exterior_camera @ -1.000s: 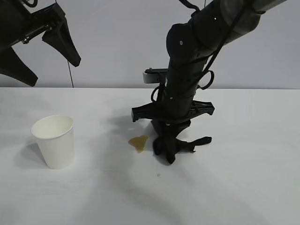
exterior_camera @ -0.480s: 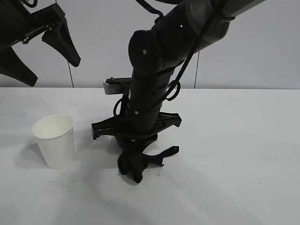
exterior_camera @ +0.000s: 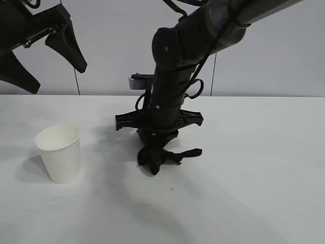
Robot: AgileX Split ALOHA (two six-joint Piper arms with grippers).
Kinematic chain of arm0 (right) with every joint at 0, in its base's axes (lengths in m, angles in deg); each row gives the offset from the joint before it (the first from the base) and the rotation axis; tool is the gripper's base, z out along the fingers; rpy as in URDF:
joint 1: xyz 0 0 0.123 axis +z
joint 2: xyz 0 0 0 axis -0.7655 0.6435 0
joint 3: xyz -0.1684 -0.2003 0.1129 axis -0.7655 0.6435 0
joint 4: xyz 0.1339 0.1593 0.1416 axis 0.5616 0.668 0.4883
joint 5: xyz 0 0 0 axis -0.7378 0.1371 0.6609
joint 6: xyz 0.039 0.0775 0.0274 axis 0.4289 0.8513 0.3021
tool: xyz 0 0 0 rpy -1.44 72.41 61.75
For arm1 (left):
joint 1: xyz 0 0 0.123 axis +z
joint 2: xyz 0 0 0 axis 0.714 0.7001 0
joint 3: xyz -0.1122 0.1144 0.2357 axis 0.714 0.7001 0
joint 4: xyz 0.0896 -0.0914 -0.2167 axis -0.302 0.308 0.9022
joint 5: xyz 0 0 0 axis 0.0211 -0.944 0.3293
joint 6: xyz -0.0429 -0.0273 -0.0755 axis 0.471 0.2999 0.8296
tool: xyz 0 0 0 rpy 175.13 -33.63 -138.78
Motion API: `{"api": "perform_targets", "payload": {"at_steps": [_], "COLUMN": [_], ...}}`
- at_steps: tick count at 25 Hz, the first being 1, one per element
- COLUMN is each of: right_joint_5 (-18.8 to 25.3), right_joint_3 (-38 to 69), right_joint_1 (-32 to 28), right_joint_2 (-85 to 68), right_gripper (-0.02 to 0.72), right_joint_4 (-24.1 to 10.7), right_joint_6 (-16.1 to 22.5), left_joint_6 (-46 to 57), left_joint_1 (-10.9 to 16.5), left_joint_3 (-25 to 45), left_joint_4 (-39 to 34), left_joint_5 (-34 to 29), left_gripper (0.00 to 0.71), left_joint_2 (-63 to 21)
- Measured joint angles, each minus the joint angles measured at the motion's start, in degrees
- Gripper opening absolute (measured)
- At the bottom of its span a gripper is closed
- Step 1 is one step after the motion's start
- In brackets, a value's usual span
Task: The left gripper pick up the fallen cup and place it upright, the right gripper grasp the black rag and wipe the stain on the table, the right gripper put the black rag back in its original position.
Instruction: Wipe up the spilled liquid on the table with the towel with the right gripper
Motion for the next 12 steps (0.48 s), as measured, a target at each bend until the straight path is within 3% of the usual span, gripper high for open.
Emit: {"api": "perform_targets", "payload": {"at_steps": [6,12], "right_joint_5": [1.6,4.0], "right_joint_3": [-0.2,0.0], "right_joint_1": [-2.6,0.4], "right_joint_2": [0.0,-0.6], "right_gripper": [0.115,0.115], "right_joint_4": [-0.4,-0.5], "right_joint_6": [-1.7,-5.5], "left_joint_6": [0.0,0.0], "left_joint_1": [0.0,0.0], "left_joint_3": [0.0,0.0], "left_joint_4": [0.0,0.0], "left_joint_5": [0.0,0.0], "left_gripper": [0.693,0.693], "left_joint_2": [0.0,0.0]}}
